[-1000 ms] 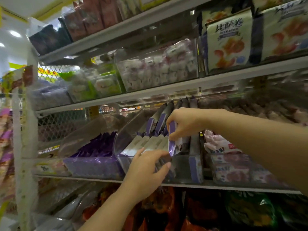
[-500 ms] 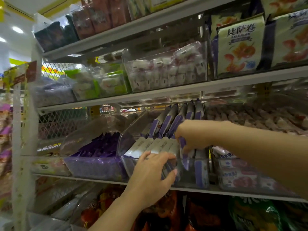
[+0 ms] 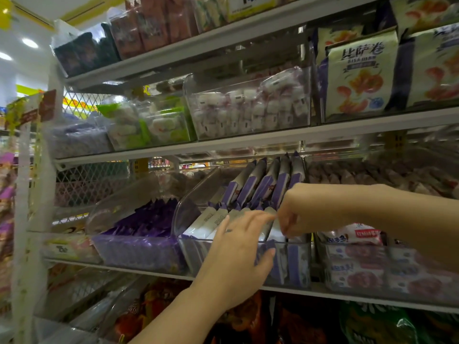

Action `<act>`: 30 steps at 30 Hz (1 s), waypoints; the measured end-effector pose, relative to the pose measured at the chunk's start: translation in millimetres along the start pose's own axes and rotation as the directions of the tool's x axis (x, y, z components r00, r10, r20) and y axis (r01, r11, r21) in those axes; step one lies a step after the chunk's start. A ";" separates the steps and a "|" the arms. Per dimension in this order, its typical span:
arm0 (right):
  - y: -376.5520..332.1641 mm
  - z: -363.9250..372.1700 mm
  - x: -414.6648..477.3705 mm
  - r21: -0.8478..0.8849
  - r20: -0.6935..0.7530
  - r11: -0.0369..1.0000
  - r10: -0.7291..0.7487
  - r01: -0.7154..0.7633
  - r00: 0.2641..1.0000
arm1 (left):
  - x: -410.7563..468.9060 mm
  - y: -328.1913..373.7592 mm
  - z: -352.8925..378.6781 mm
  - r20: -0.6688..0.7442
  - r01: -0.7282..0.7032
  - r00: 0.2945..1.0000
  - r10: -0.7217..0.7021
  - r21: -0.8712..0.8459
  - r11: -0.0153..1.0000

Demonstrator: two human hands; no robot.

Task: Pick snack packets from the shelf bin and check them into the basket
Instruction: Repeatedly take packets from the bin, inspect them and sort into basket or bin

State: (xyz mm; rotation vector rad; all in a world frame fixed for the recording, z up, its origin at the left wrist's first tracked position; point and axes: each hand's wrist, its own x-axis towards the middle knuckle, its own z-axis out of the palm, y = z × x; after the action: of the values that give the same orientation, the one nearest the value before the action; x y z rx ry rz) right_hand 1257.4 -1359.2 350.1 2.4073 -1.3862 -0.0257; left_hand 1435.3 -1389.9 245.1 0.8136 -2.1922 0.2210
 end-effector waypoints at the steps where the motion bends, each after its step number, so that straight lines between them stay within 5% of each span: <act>1: -1.7 0.4 -1.2 -0.008 0.046 1.000 -0.013 0.014 0.999 | 2.8 2.2 1.4 0.031 -0.025 0.999 0.024 0.037 0.999; 4: -2.7 0.0 -0.9 -0.035 0.139 0.999 -0.031 0.036 0.990 | 5.7 -0.7 5.2 0.152 -0.050 0.988 0.033 0.108 0.993; 9: -7.4 0.9 10.2 -0.215 0.256 0.973 -0.025 0.082 0.966 | 4.9 -17.7 0.0 0.159 -0.039 0.987 0.015 0.147 0.988; 14: -8.8 -2.7 22.8 -0.161 0.300 0.986 0.016 0.034 0.954 | 2.2 -19.7 -1.6 0.197 -0.020 0.980 -0.006 0.131 0.991; 24: 18.4 -16.7 19.7 0.300 -0.018 0.948 0.120 -0.110 0.993 | 4.1 -13.4 -8.4 0.244 0.107 0.963 -0.111 0.031 0.994; 30: 8.8 -27.3 6.2 0.601 -0.352 0.799 0.291 -0.023 0.890 | 4.5 -5.1 -20.4 0.314 0.174 0.937 -0.153 -0.040 0.984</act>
State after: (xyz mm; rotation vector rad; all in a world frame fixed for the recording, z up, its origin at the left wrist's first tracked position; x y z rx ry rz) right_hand 1258.5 -1360.3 379.4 2.4958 -1.5208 1.0692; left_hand 1448.7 -1388.0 261.8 1.0454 -2.3899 -0.0693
